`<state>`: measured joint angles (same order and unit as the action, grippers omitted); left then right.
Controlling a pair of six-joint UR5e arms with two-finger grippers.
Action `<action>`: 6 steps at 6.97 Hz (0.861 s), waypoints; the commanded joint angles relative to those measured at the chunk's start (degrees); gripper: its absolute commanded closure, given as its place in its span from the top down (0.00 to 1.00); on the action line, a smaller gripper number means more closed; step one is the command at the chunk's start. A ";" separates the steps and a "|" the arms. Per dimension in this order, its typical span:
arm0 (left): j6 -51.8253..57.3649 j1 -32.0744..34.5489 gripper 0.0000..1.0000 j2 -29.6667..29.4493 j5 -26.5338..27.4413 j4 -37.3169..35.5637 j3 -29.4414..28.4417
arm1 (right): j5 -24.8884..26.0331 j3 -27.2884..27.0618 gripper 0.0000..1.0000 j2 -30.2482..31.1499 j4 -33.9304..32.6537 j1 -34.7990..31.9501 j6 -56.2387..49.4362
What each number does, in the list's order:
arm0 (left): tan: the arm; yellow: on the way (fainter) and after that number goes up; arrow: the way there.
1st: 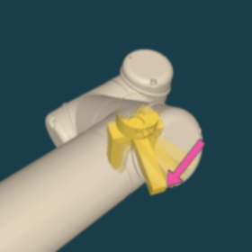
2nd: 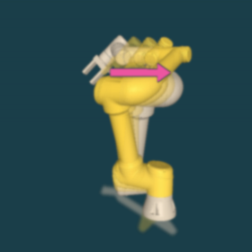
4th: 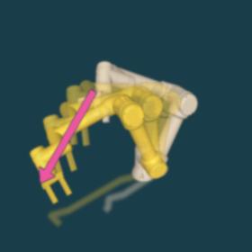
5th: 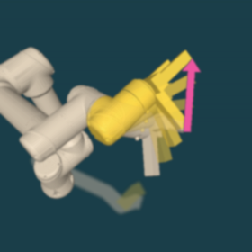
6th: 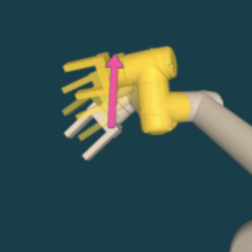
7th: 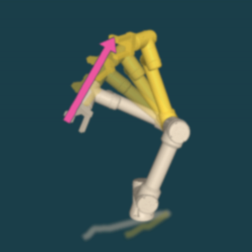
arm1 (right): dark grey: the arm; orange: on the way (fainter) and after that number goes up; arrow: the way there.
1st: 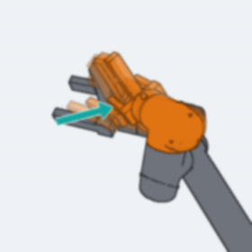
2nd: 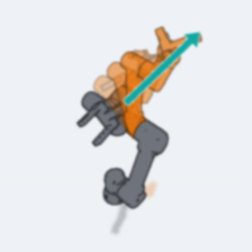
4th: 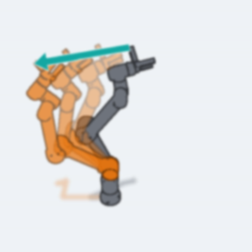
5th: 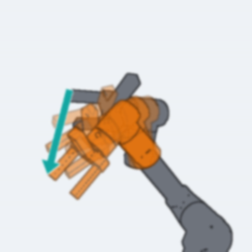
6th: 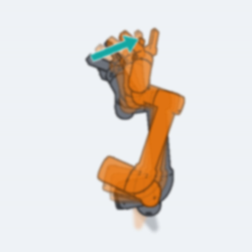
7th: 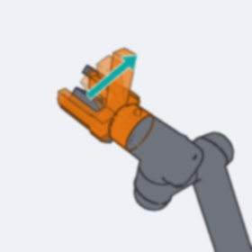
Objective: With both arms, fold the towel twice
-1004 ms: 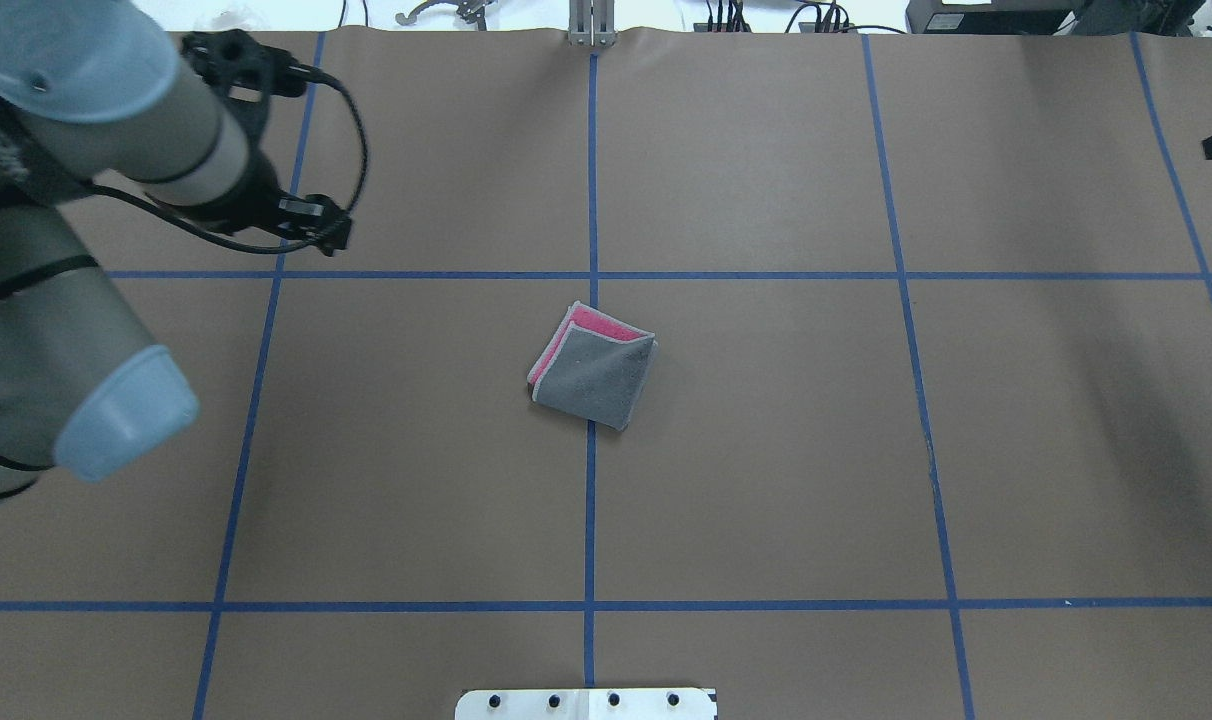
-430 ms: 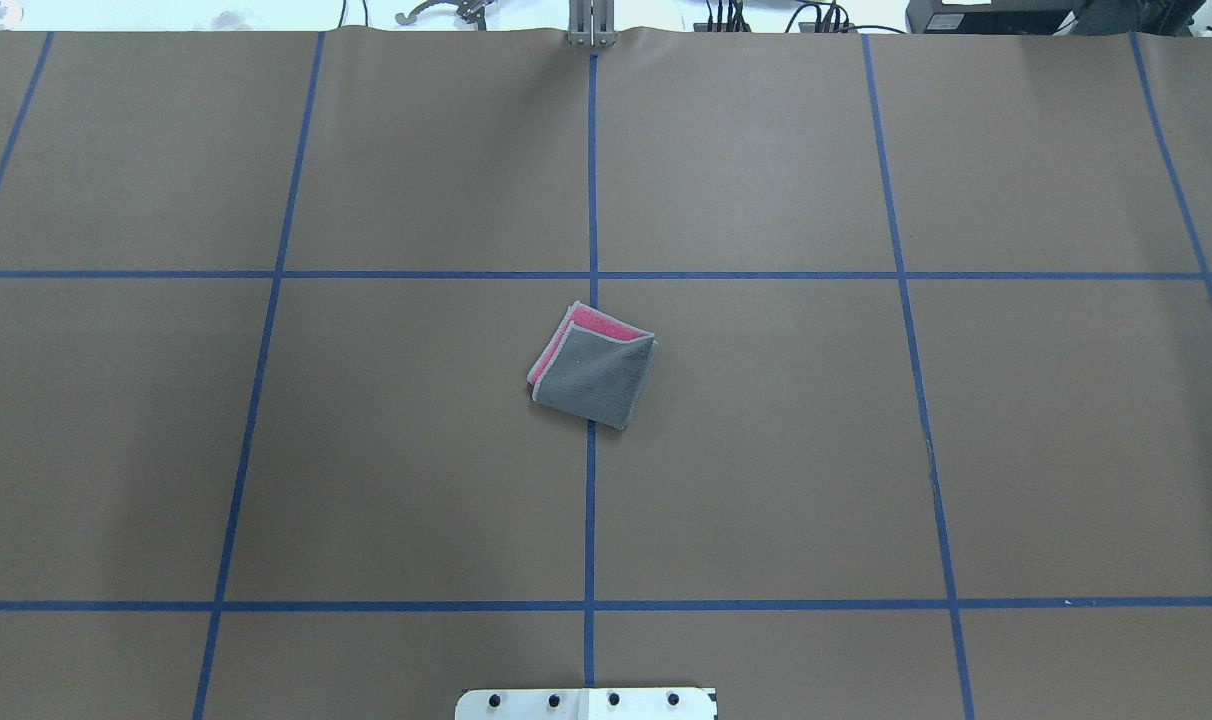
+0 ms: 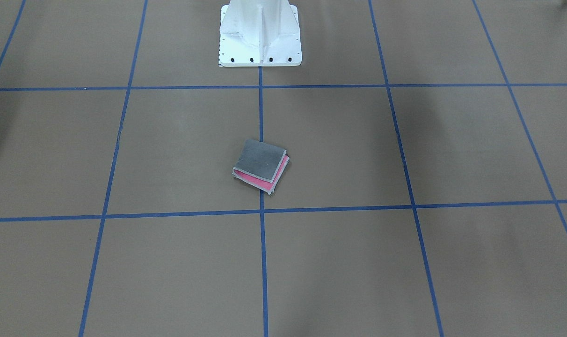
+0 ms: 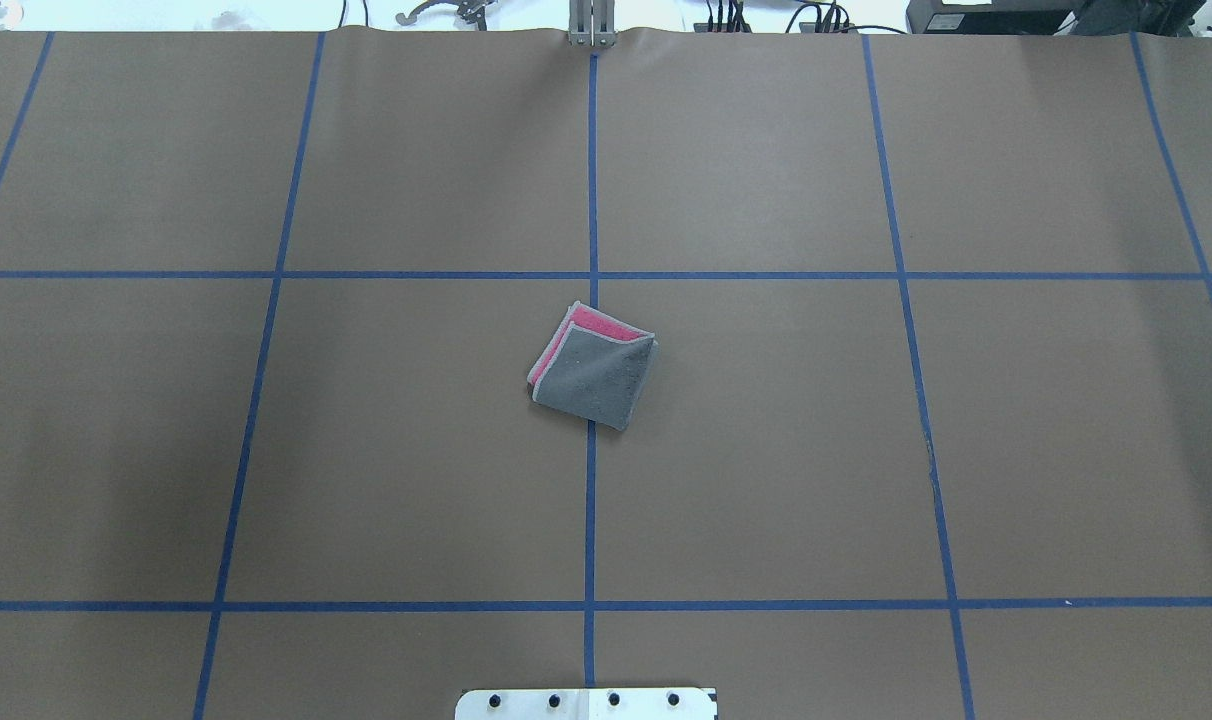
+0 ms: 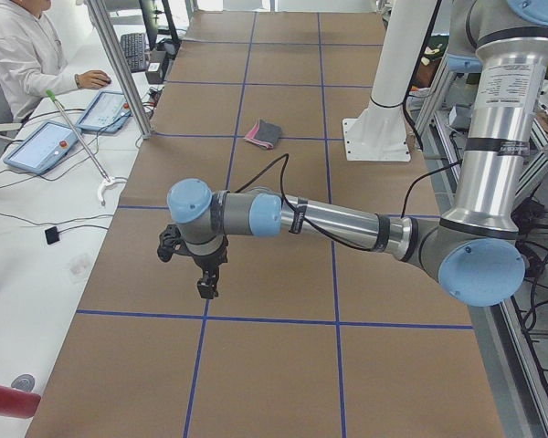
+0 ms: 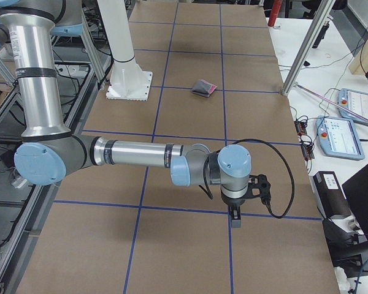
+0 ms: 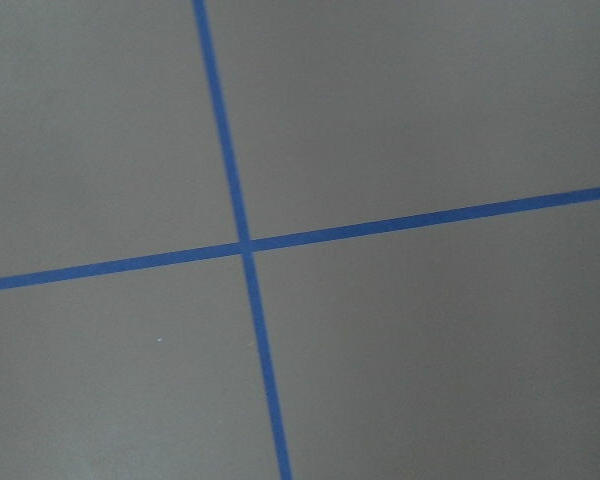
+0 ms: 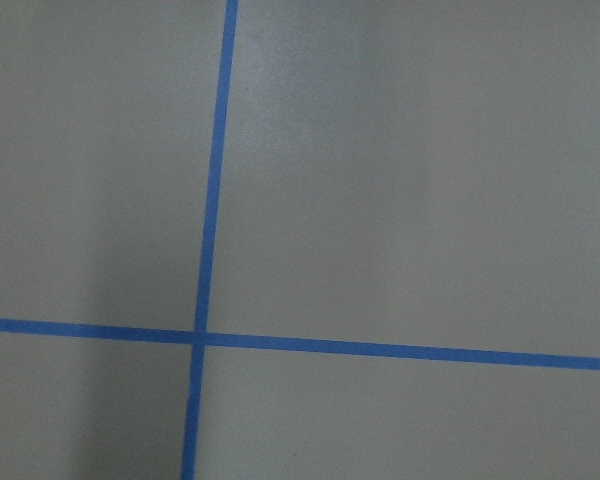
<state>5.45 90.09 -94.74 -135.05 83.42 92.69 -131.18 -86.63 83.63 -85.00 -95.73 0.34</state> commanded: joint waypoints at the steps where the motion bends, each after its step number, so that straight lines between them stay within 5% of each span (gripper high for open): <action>1: 0.35 2.89 1.00 7.69 -1.43 10.33 -0.50 | 0.14 -3.90 1.00 -0.05 -3.59 1.85 2.56; 3: -0.26 2.99 1.00 10.18 -2.66 10.79 1.96 | 0.49 -3.55 1.00 0.56 -3.33 3.70 2.47; 6: -1.23 2.55 1.00 9.49 2.33 9.31 3.64 | 0.31 -3.37 1.00 1.35 -3.15 4.59 2.47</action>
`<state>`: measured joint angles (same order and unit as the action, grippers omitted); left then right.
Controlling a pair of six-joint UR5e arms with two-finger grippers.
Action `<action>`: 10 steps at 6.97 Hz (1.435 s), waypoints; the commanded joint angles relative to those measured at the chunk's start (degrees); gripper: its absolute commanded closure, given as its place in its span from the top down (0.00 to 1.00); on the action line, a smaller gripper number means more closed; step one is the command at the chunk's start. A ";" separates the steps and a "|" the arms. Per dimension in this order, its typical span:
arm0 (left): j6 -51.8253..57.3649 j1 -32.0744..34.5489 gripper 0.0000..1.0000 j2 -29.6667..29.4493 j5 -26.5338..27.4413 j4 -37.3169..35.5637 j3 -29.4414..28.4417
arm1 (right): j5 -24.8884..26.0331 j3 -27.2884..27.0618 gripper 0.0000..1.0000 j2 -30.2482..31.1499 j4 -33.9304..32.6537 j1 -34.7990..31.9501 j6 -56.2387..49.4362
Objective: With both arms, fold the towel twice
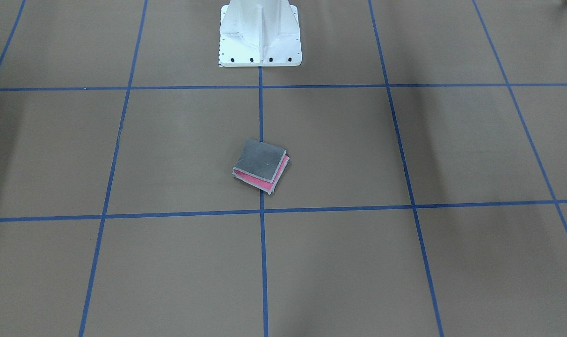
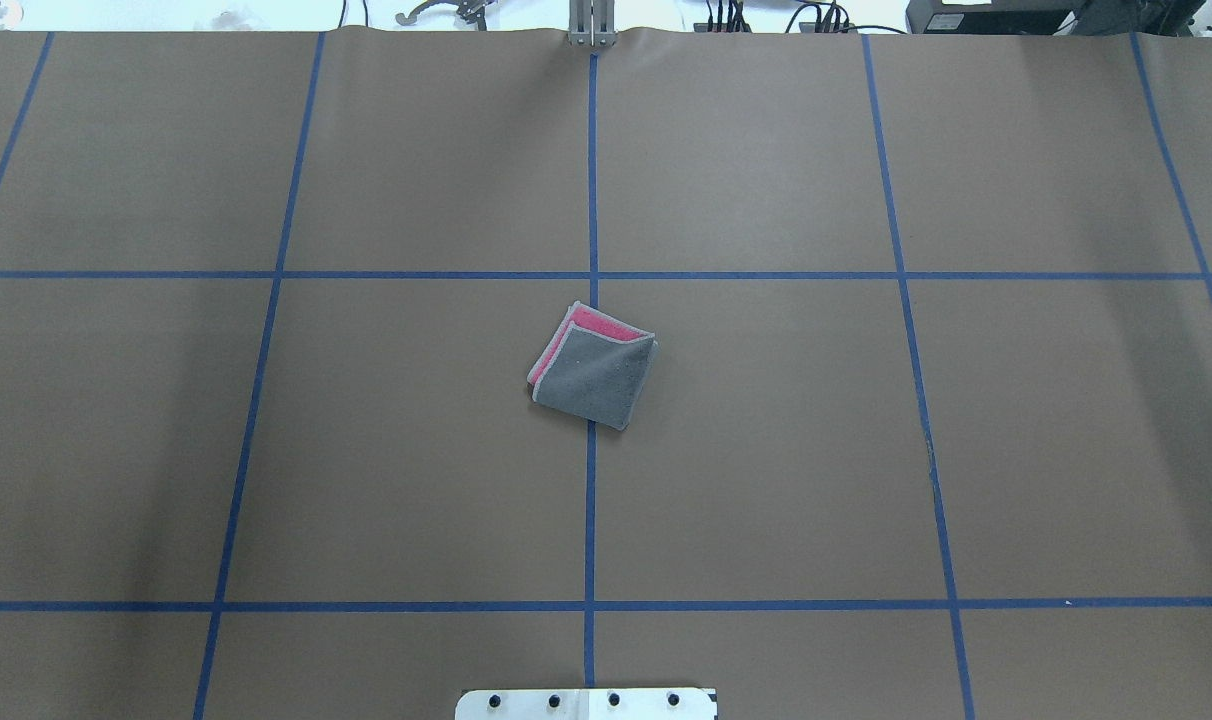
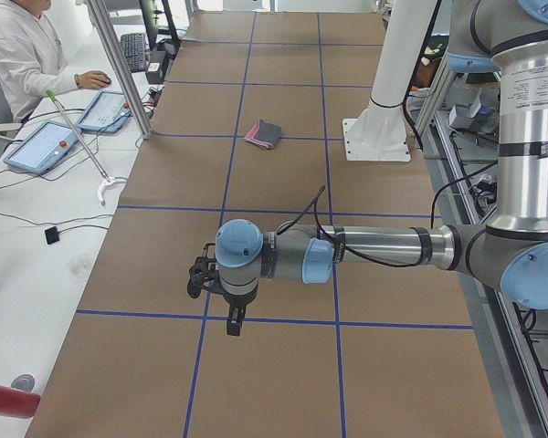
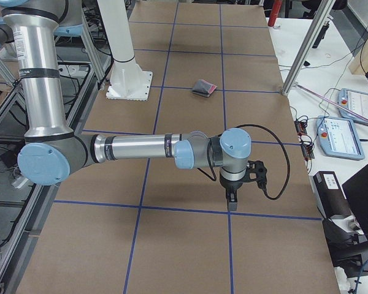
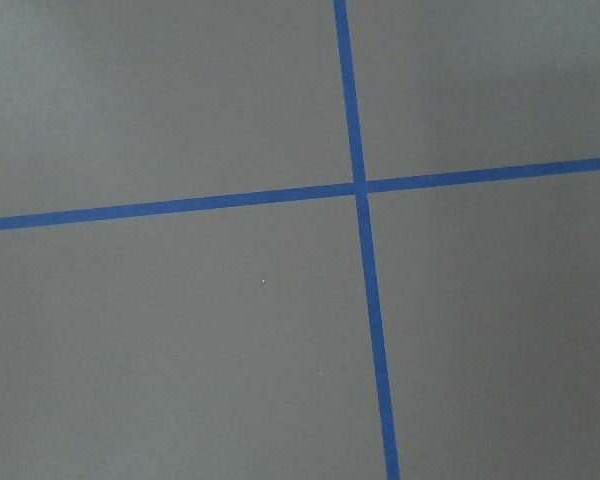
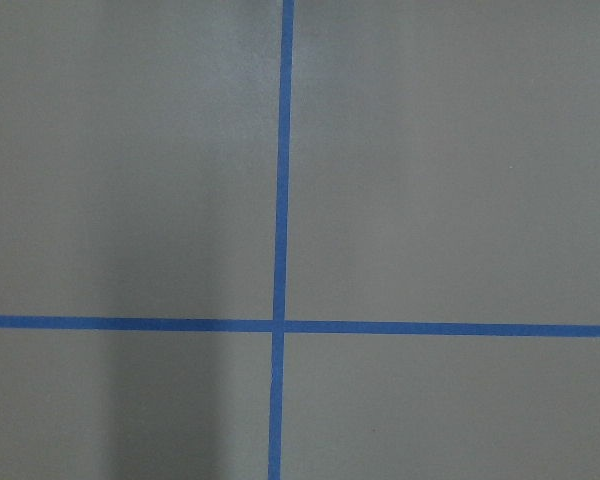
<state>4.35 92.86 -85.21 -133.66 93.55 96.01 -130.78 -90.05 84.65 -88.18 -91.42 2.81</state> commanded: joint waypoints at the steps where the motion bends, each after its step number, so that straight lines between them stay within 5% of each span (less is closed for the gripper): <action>1: 0.30 -0.49 1.00 -0.13 1.03 -1.78 0.49 | -0.09 0.14 1.00 0.34 0.02 0.62 -0.08; 10: 0.13 -0.67 1.00 0.05 0.95 -2.06 0.49 | -0.44 1.81 1.00 2.01 0.90 0.80 -0.70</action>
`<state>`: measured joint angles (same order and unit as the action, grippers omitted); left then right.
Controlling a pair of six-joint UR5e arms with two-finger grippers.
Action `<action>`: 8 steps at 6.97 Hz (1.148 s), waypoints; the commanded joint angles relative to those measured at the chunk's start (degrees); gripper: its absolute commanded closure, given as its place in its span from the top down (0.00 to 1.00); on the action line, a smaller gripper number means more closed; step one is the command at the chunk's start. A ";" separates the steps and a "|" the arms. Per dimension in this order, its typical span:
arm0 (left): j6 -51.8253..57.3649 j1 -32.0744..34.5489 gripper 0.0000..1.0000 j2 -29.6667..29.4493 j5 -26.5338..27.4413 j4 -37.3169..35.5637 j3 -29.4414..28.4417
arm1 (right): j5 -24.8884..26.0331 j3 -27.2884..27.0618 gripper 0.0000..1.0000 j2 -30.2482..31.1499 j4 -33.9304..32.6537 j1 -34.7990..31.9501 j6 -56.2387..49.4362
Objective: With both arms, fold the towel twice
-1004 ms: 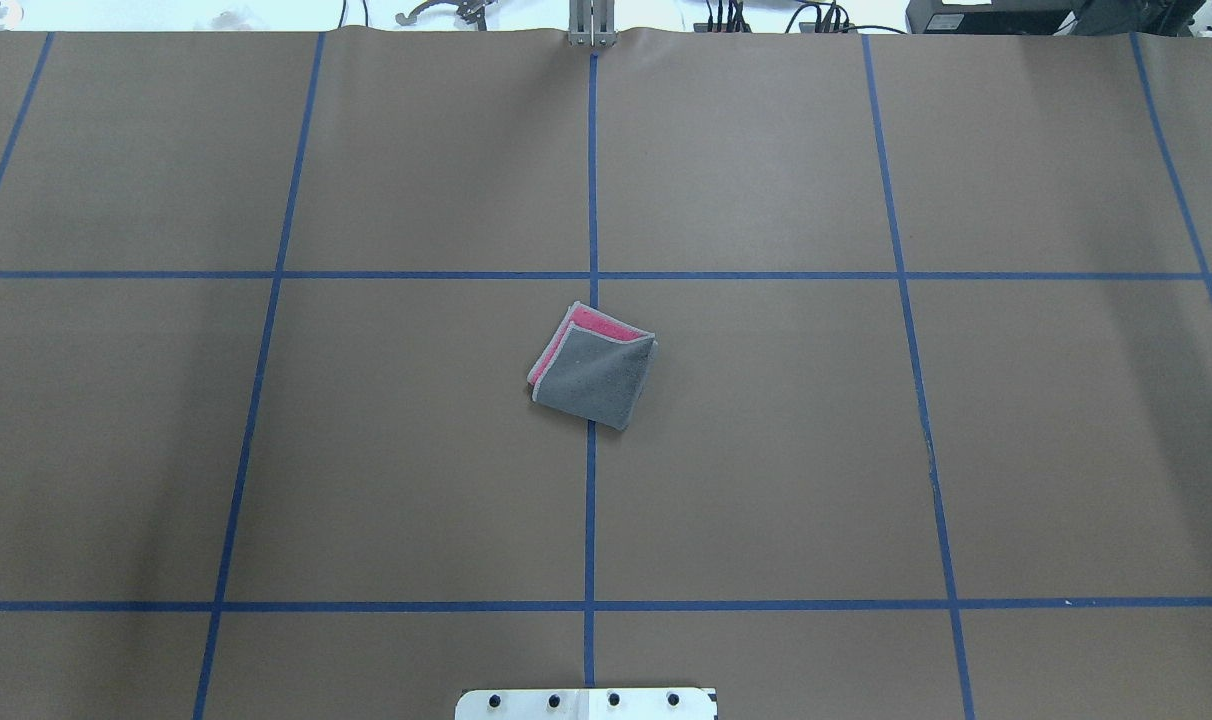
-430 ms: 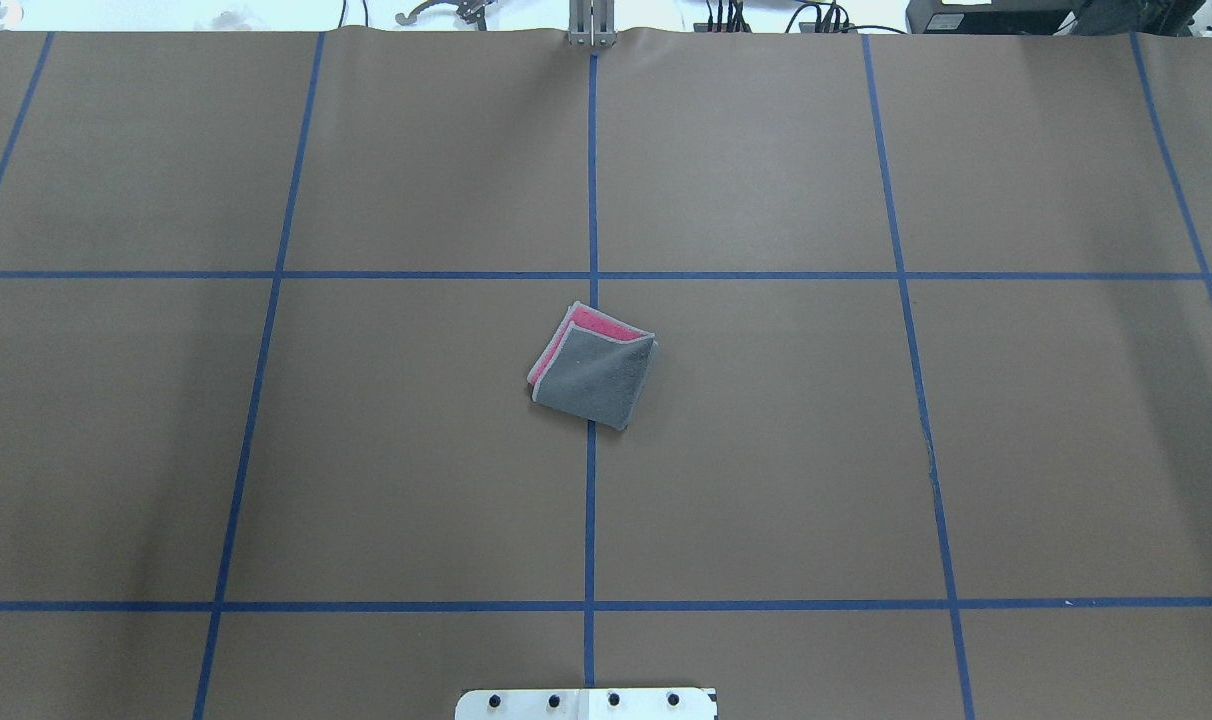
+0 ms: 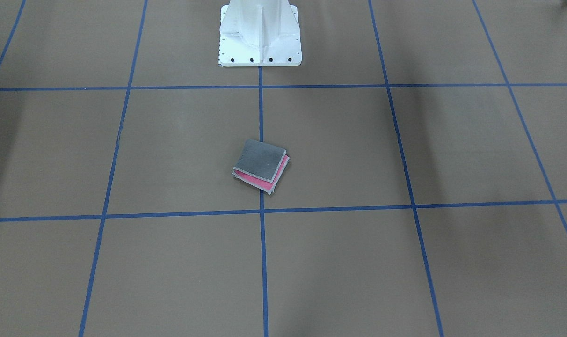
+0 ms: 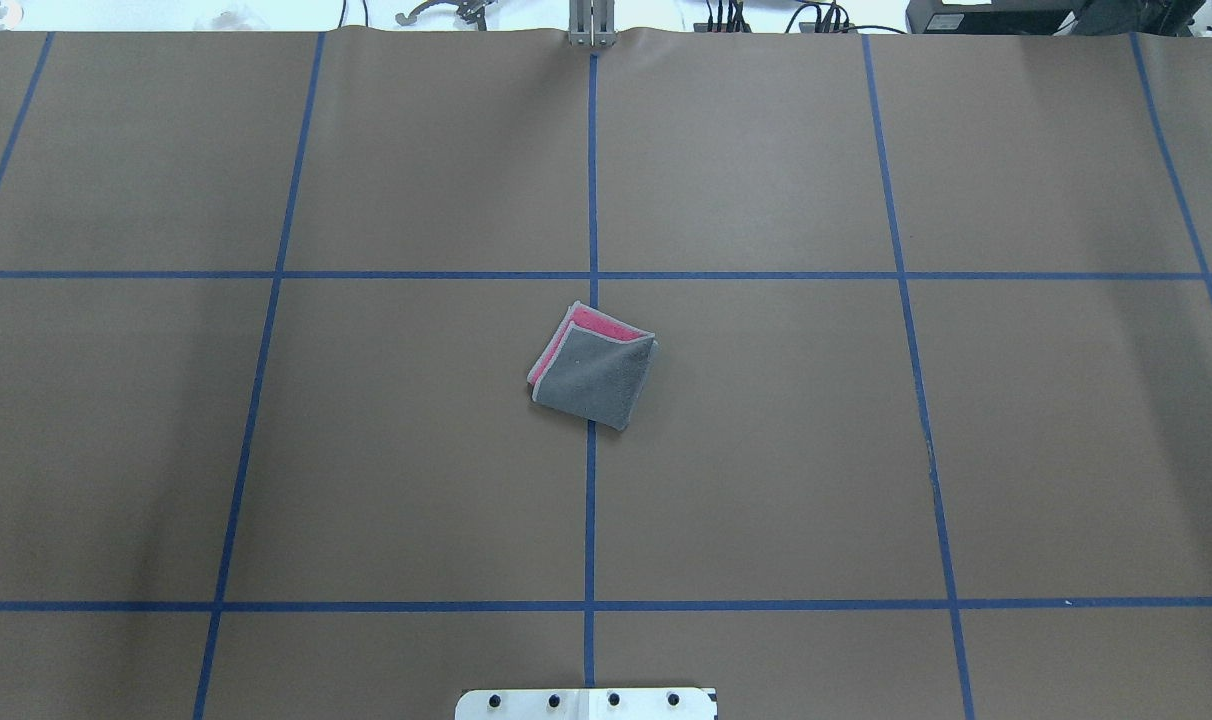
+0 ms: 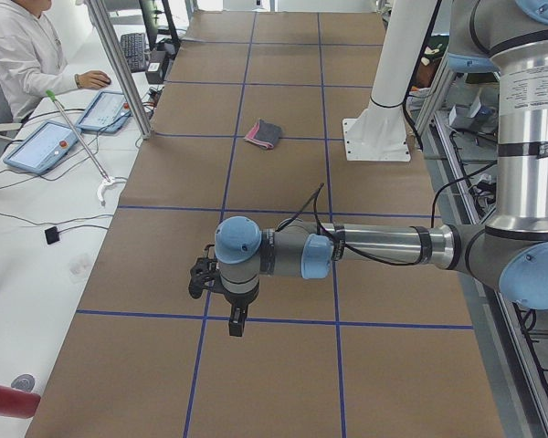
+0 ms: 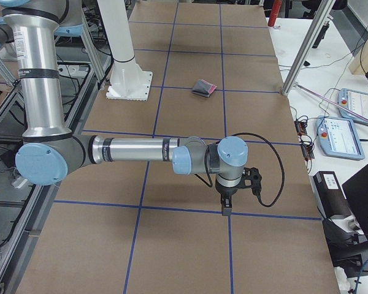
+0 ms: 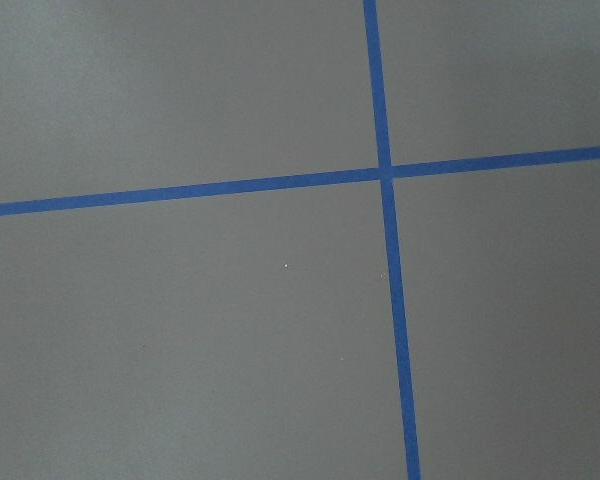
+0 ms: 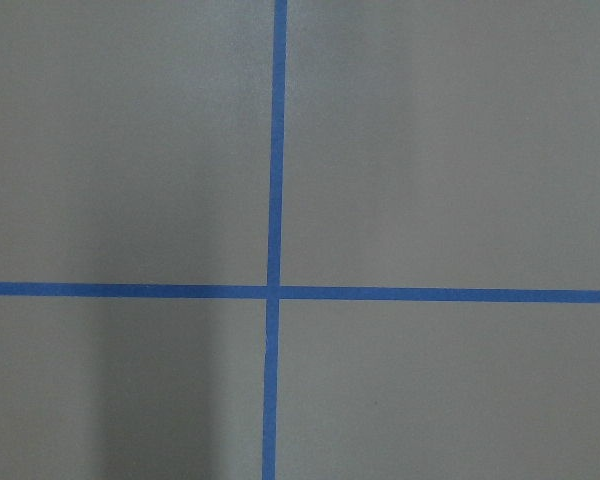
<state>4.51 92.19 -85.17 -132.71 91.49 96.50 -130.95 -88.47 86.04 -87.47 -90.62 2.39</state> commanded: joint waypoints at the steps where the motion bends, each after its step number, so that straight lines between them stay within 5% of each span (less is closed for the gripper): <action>1: -0.02 0.01 1.00 0.09 0.00 0.00 0.00 | -0.27 0.32 1.00 1.41 0.11 0.26 -0.28; 8: -0.02 0.01 1.00 0.27 0.00 0.00 0.09 | -0.27 -0.65 1.00 2.21 0.37 2.20 -0.37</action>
